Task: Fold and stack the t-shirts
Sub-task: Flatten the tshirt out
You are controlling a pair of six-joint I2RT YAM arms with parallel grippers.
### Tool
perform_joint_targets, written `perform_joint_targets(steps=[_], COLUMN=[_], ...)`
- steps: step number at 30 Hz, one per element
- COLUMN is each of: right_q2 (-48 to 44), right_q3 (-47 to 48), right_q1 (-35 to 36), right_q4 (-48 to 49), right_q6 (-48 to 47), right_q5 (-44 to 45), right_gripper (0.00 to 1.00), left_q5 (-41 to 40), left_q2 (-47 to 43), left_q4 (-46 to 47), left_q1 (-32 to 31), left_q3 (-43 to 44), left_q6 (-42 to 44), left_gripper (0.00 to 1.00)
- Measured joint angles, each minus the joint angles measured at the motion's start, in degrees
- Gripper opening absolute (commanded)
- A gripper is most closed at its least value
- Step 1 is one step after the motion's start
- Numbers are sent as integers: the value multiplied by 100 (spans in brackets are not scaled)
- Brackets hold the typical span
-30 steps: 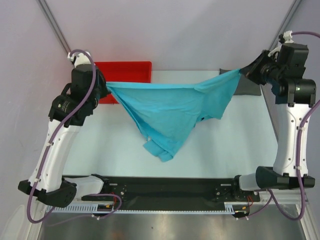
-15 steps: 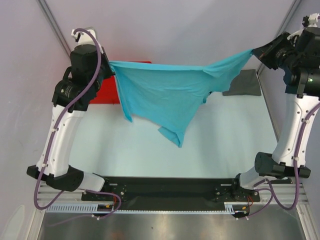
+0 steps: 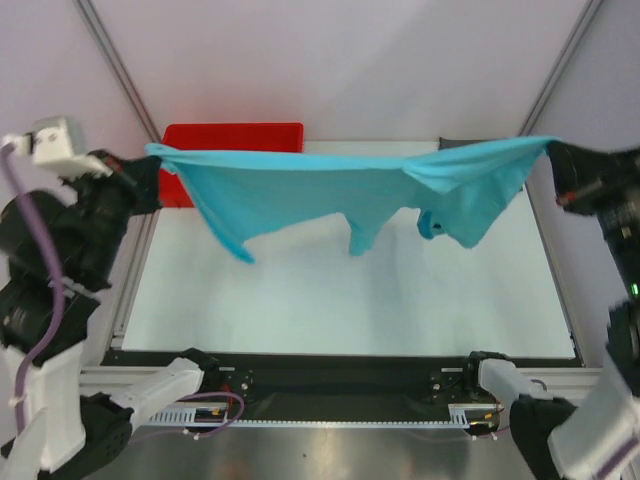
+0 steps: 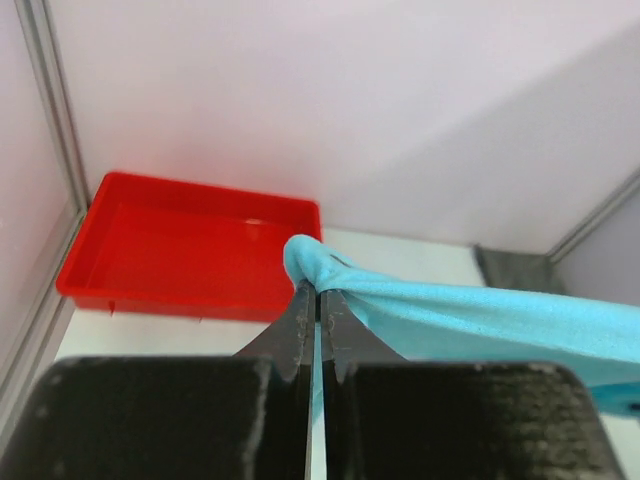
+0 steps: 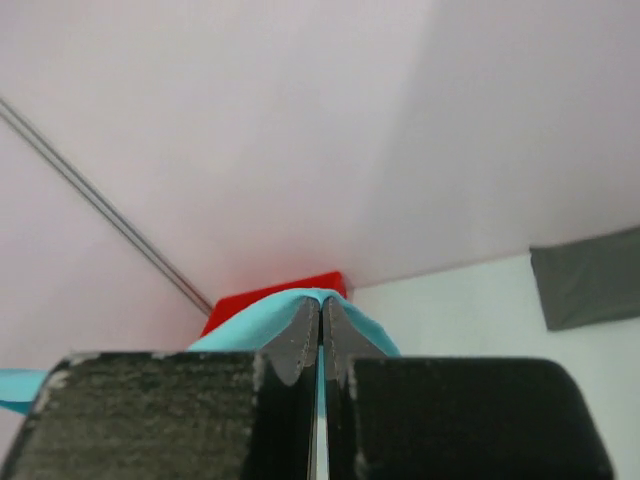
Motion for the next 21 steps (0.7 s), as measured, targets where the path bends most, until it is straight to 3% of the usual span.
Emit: perform_joint_targets(steps=[5,9,15,21], right_q2=[-1314,-1749,-1620,-446], right_q3=[-317,-396,-1582,-3023], right_q1=[57,72,96,107], right_q4=[219,444,815,1580], right_q6=[-96,-151,-181,-74], right_q5=[295,402,505,678], right_gripper=[0,0,0,0], left_q5=[232,485,516,-26], left_q2=[-931,-1217,-1008,114], left_q4=[234,461,699,1176], left_q1=[-249,-339,-343,-299], left_q3=[-162,-516,-1574,-2498], left_q6=[155,256,302,365], left_gripper=[0,0,0,0])
